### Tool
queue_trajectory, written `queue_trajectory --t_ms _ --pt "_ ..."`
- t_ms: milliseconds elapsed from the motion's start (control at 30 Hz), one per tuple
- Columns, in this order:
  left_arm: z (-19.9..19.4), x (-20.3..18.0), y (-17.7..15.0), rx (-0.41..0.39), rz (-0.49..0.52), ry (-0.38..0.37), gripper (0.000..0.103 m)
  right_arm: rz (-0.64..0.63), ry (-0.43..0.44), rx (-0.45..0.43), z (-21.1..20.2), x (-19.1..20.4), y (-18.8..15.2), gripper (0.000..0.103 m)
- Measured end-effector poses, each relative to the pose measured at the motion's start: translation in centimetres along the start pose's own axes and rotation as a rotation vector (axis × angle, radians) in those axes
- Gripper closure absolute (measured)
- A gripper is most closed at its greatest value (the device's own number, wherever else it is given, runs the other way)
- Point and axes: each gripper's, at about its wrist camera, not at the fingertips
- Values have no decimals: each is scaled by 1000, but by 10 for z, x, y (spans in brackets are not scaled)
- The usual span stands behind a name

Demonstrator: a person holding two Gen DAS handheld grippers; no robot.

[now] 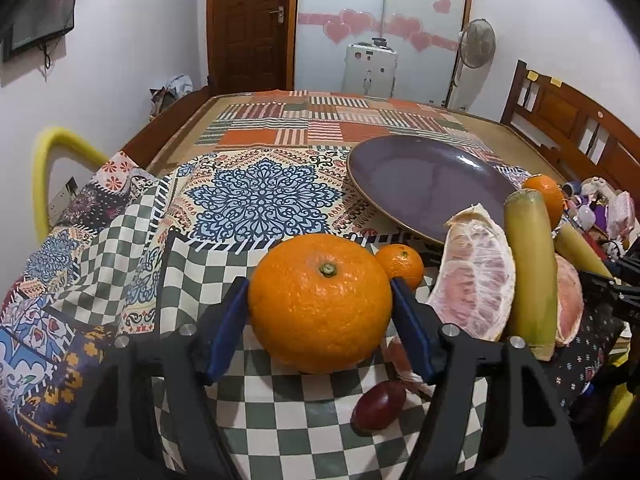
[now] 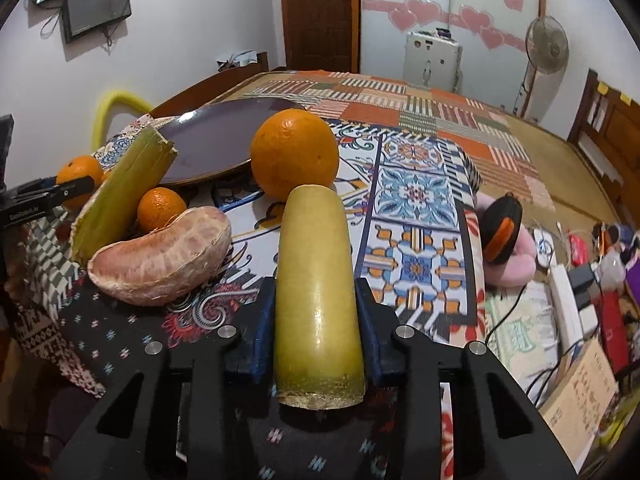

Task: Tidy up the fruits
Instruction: 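Grasp the yellow-green cucumber with the right tool while the left tool grasps a large orange, then carry the cucumber onto the purple plate and open the right tool while the left tool sets the orange there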

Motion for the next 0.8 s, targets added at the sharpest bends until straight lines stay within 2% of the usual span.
queue_trajectory --t_ms 533,667,800 --pt "1 -1 3 14 17 6 34 -6 -7 19 22 0 20 67" --pt "1 -2 4 19 21 6 34 11 -4 19 20 0 20 68" --pt "0 -1 9 30 3 -17 35 19 -2 -18 7 2 22 68"
Point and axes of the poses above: each gripper's, at about its wrist camera, not at the fingertips, and z roughly the way its jaws point, x to its left, y to its top, and after that the axes turned 6 degrees about y, right-handed
